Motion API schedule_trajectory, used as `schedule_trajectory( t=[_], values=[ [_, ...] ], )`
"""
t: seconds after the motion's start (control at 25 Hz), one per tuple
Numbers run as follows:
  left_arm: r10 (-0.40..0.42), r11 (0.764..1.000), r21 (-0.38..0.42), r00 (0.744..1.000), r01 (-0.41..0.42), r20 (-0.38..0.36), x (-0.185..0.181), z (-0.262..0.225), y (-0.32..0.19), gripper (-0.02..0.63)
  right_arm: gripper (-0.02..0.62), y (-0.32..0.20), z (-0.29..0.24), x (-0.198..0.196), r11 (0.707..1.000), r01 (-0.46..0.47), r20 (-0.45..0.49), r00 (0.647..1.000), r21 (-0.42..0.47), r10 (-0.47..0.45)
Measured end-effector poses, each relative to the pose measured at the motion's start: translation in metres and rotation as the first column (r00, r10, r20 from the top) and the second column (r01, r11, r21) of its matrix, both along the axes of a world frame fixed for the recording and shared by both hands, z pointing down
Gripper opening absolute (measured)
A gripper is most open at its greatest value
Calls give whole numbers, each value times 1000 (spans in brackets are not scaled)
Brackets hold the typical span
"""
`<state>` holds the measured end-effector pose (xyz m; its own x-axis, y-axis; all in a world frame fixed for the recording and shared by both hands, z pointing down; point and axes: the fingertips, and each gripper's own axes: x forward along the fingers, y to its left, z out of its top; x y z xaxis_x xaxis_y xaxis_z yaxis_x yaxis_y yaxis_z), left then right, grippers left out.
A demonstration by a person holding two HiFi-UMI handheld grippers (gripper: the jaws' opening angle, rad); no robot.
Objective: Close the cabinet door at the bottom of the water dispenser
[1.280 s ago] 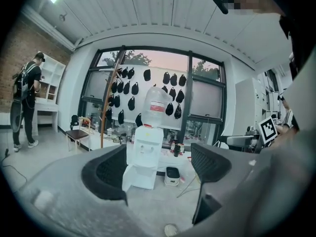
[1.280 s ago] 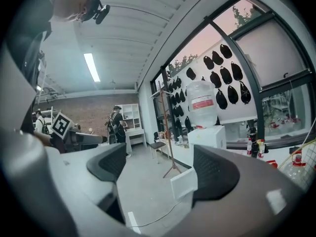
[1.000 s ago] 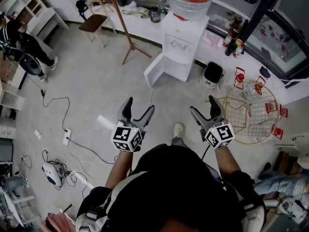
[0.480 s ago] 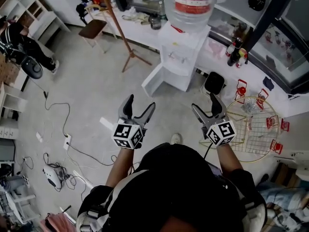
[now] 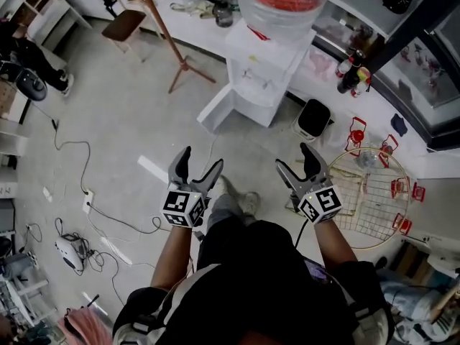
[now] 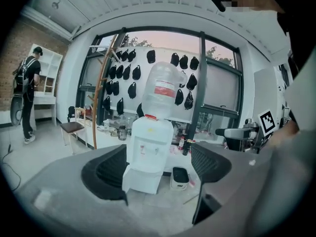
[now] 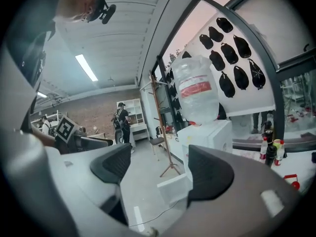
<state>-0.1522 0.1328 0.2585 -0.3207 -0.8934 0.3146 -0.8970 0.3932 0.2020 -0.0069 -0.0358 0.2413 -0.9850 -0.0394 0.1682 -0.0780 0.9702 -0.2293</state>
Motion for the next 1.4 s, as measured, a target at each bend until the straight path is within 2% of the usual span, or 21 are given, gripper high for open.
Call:
schedule_trajectory(
  t=[0.16,0.56,0.84,1.24,1.4],
  values=[
    [-12,1000,-21,999,11,-47,-16,23,-2,402,360,-5,23,-23,1000,9,-43,999,-20,-10],
    [-21,999,-50,998,18,-57,-94,72,-40,402,360,-36,69,-97,1000,11,-109,994,-10,-12],
    [-18,995,-102,997,11,-75,-148,130,-57,402,350,-53,117,-155,1000,15,-130,991,-11,-16],
    [35,979,-197,991,-60,-128,-186,227,-68,400,333,-46,208,-197,998,7,-233,972,-60,-21],
    [44,975,-210,991,-70,-128,-203,262,-70,400,333,-46,239,-215,998,14,-251,968,-56,-28]
  ],
)
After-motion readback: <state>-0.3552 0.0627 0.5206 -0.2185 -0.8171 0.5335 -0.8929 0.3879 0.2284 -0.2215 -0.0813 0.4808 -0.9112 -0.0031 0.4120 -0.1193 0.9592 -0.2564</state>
